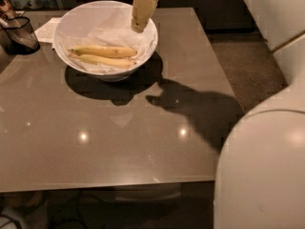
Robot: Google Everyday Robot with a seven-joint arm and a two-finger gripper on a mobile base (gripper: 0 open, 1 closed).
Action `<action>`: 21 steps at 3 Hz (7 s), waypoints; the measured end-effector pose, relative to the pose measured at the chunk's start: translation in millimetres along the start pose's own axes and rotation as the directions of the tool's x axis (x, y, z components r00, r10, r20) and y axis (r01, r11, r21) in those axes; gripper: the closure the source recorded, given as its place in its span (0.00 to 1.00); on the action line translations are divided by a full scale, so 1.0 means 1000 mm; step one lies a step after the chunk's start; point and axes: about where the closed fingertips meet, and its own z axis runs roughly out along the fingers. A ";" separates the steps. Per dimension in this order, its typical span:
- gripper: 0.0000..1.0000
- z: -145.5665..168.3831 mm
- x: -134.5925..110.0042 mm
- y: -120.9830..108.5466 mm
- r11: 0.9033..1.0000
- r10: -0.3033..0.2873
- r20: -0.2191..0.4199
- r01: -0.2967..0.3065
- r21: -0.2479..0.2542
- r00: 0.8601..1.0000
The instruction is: Pick banana from white bowl
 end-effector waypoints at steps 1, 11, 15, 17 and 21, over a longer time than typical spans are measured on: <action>0.51 0.021 -0.008 -0.008 1.000 0.003 -0.024 -0.004 -0.019 1.000; 0.47 0.125 -0.036 -0.011 0.989 -0.095 -0.170 0.075 -0.125 0.981; 0.46 0.147 -0.035 -0.007 0.984 -0.127 -0.207 0.096 -0.152 0.970; 0.47 0.156 -0.036 -0.004 0.979 -0.151 -0.212 0.117 -0.165 0.966; 0.46 0.178 -0.038 -0.004 0.968 -0.179 -0.187 0.139 -0.211 0.966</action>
Offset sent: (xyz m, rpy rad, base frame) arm 0.0132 0.0112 -0.0457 -0.1468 0.1689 0.0147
